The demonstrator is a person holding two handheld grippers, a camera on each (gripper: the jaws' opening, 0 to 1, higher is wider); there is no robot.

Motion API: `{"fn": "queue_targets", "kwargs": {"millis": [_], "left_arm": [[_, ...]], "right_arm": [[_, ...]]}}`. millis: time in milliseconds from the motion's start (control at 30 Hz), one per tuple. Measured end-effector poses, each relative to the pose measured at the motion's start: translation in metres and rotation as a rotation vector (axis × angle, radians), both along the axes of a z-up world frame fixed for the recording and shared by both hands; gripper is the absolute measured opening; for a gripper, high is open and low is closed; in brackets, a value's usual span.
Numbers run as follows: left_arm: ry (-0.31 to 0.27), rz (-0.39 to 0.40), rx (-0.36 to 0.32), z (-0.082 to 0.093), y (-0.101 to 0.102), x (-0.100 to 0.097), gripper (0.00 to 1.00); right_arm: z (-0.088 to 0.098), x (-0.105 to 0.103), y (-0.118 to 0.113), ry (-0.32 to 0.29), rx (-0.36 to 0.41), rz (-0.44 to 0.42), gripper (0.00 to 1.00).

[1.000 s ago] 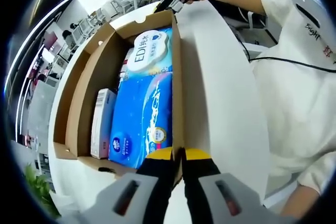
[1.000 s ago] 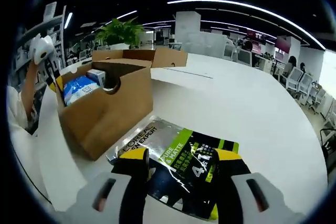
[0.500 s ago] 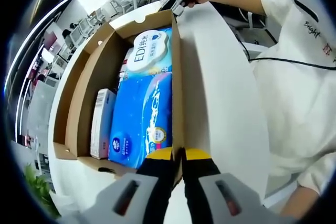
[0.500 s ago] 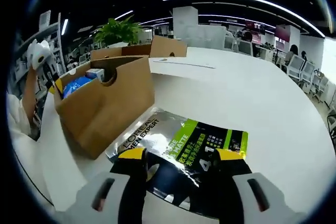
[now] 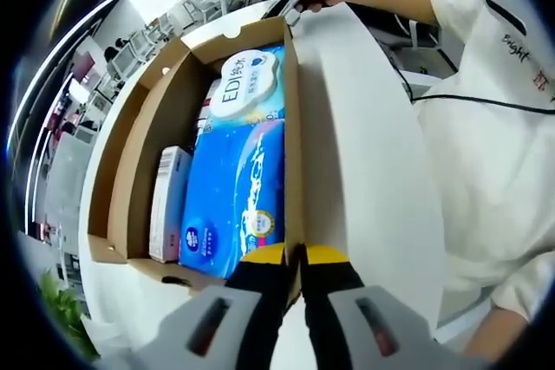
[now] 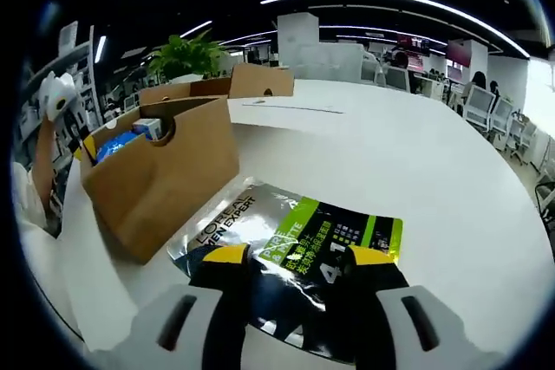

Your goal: Operate the shoe box by opening the lid, removing the specified soft item, and placing it in the target area until the item is outside and the box remains undamaged.

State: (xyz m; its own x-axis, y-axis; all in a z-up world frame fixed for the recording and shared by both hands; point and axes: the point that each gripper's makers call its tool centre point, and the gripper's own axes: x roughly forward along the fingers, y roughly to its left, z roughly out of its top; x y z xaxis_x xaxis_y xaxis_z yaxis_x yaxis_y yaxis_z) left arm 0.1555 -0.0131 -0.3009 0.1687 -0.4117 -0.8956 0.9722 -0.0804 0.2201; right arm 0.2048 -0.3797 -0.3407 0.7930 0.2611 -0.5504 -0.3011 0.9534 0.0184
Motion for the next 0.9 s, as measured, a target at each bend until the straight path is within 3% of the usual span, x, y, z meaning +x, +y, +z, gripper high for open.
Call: {"fn": "queue_targets", "kwargs": {"millis": [467,600,633,700,767,900], "left_arm": [[-0.008,-0.007,-0.005,0.0,0.0,0.001,0.05],[-0.006,-0.003,-0.007,0.0,0.0,0.001,0.05],[-0.004,-0.001,-0.008,0.0,0.0,0.001,0.05],[-0.002,-0.003,-0.006,0.0,0.0,0.001,0.05],[0.023,0.009,-0.011,0.0,0.0,0.002,0.05],[0.041,0.03,-0.016,-0.002,-0.001,0.002,0.05]], "right_arm": [[0.0,-0.002,0.004,-0.016,-0.006,0.044,0.42],[0.001,-0.002,0.003,0.01,-0.013,0.046,0.43],[0.002,-0.004,0.005,0.027,0.0,0.047,0.43],[0.011,-0.001,0.012,-0.001,0.105,0.027,0.43],[0.014,-0.002,0.014,0.003,0.144,0.044,0.44],[0.021,-0.002,0.009,-0.018,0.085,0.065,0.45]]}}
